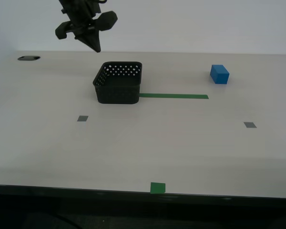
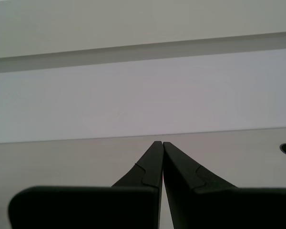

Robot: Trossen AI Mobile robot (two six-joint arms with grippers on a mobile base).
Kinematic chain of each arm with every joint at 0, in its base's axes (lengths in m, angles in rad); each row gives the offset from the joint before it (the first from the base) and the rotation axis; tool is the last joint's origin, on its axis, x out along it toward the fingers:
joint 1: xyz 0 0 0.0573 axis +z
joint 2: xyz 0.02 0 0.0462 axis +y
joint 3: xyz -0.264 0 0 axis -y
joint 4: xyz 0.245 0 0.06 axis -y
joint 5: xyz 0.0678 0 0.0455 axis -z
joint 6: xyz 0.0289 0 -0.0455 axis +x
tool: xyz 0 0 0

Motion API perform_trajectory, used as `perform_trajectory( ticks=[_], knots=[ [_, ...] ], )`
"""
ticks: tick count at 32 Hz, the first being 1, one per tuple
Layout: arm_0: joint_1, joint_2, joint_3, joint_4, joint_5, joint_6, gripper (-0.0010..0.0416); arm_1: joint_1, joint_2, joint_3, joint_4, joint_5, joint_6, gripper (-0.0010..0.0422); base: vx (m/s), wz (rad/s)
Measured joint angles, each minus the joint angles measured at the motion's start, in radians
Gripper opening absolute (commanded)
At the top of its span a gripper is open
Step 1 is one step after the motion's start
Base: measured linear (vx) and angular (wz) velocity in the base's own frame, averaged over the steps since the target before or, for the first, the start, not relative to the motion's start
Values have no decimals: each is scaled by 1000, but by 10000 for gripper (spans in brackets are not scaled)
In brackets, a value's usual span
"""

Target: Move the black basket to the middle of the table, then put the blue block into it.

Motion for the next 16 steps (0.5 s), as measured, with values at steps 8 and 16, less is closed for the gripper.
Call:
perform_trajectory(
  ticks=[8, 16],
  knots=[
    [0, 0, -1, -10, 0, 0, 2, -3, 75, -1, -45, -28, 4, 83, 0, 0],
    [0, 0, -1, -10, 0, 0, 2, -10, 79, -2, -39, -31, -6, 210, 0, 0]
  ],
)
